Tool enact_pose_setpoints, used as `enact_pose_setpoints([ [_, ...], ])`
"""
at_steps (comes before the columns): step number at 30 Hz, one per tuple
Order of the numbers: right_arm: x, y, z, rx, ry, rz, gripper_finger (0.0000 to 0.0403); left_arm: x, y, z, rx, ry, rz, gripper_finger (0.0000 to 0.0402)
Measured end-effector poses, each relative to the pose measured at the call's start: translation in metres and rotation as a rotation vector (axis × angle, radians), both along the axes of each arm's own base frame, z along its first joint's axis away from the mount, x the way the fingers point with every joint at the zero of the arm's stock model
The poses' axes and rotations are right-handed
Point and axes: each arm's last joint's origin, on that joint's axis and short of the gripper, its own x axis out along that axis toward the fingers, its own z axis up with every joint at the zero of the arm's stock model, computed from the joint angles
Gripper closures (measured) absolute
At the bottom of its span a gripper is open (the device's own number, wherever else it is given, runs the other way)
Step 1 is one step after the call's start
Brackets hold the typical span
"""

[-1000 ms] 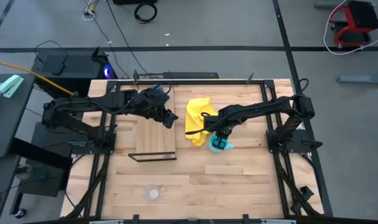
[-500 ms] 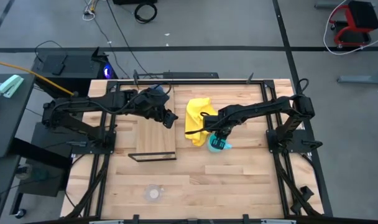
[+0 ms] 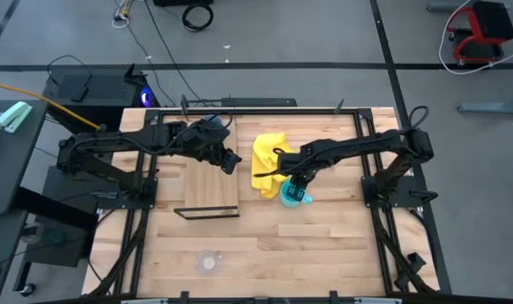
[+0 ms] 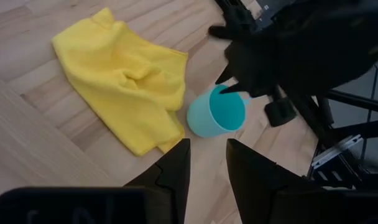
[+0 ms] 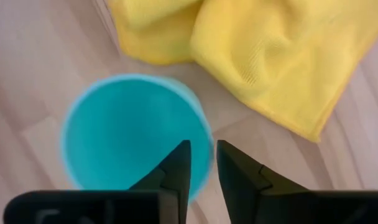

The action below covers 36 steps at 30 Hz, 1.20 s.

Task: Stack small to large cups/mugs on shelf
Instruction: Put the blue mug on the shelf

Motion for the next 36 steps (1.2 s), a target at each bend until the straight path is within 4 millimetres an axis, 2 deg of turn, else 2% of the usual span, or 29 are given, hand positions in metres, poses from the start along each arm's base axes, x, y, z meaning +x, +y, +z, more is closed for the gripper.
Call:
enact_pose_setpoints([
  [6, -0.020, -0.006, 0.035, 0.002, -0.125, -0.070, 0.0312, 0.003, -0.002, 0.002, 0.004, -0.034, -0.008, 0.0289],
  [11, -0.044, -0.001, 0.062, 0.024, -0.206, -0.133, 0.0312, 0.028, -0.014, 0.002, 0.012, -0.163, -0.090, 0.0293],
  [18, -0.091, 0.020, 0.082, 0.006, -0.098, -0.228, 0.0312, 0.071, -0.025, -0.032, -0.016, -0.171, -0.166, 0.0302],
  [21, -0.104, 0.033, 0.087, 0.013, -0.094, -0.263, 0.0312, 0.085, -0.025, -0.046, -0.017, -0.159, -0.165, 0.0308],
  [23, -0.109, 0.043, 0.088, 0.023, -0.096, -0.277, 0.0312, 0.094, -0.026, -0.049, -0.015, -0.162, -0.167, 0.0312],
  [25, -0.111, 0.053, 0.086, 0.022, -0.096, -0.282, 0.0312, 0.103, -0.026, -0.049, -0.010, -0.158, -0.172, 0.0317],
  [28, -0.115, 0.065, 0.072, 0.021, -0.056, -0.292, 0.0312, 0.115, -0.026, -0.049, 0.006, -0.142, -0.186, 0.0325],
  [31, -0.117, 0.077, 0.049, 0.017, -0.026, -0.289, 0.0312, 0.124, -0.026, -0.052, 0.018, -0.088, -0.198, 0.0331],
  [36, -0.112, 0.093, 0.014, 0.097, -0.127, -0.306, 0.0312, 0.132, -0.026, -0.057, 0.020, 0.013, -0.206, 0.0335],
])
